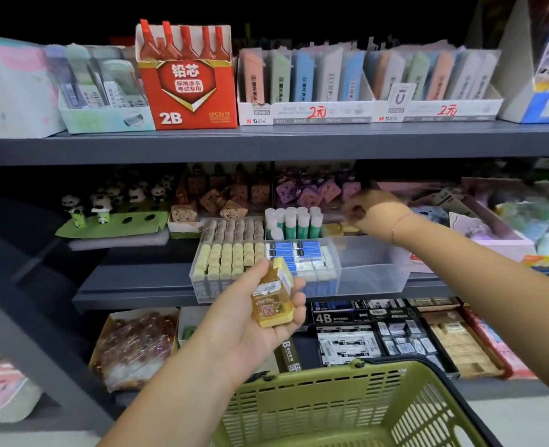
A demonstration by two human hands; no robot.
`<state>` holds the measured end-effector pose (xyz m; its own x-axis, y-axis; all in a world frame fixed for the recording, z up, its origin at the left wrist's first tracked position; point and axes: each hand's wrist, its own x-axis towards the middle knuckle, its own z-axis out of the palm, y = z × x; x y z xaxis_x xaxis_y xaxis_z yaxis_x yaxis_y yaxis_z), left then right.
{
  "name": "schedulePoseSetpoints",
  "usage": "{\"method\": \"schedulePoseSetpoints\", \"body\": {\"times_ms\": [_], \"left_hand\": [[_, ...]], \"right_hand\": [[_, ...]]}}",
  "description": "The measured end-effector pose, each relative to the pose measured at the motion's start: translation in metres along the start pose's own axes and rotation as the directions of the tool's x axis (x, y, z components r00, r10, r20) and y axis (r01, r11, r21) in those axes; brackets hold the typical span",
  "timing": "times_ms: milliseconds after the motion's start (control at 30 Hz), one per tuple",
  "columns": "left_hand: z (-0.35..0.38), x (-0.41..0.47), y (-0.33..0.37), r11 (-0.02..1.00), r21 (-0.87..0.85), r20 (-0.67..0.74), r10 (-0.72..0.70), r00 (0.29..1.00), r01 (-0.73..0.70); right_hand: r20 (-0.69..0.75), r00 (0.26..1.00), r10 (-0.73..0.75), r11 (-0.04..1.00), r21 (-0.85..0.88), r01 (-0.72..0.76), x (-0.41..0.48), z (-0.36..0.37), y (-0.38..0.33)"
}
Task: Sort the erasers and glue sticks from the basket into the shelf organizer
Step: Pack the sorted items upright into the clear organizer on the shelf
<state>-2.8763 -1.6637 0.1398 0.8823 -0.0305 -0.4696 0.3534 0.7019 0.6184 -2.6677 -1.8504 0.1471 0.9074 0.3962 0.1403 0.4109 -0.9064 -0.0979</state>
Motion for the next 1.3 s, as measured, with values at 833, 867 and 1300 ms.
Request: {"method": "schedulePoseSetpoints", "body": {"times_ms": [833, 867, 1300], "left_hand": [[0.002, -0.009, -0.004, 0.995, 0.033, 0.211, -0.101, 0.972, 0.096], [0.001, -0.008, -0.003, 0.995, 0.033, 0.195, -0.096, 0.976, 0.091], [-0.002, -0.003, -0.002, 0.996, 0.013, 0.138, -0.085, 0.987, 0.084]], "right_hand": [[0.029, 1.0, 0.013, 0.245, 0.969, -0.031, -0.076, -0.025, -0.026], [-0.008, 0.994, 0.106, 0.37, 0.928, -0.032, -0.063, -0.028, -0.012], [0.235, 0.967, 0.102, 0.977, -0.205, -0.053, 0.012, 0.004, 0.014]]}}
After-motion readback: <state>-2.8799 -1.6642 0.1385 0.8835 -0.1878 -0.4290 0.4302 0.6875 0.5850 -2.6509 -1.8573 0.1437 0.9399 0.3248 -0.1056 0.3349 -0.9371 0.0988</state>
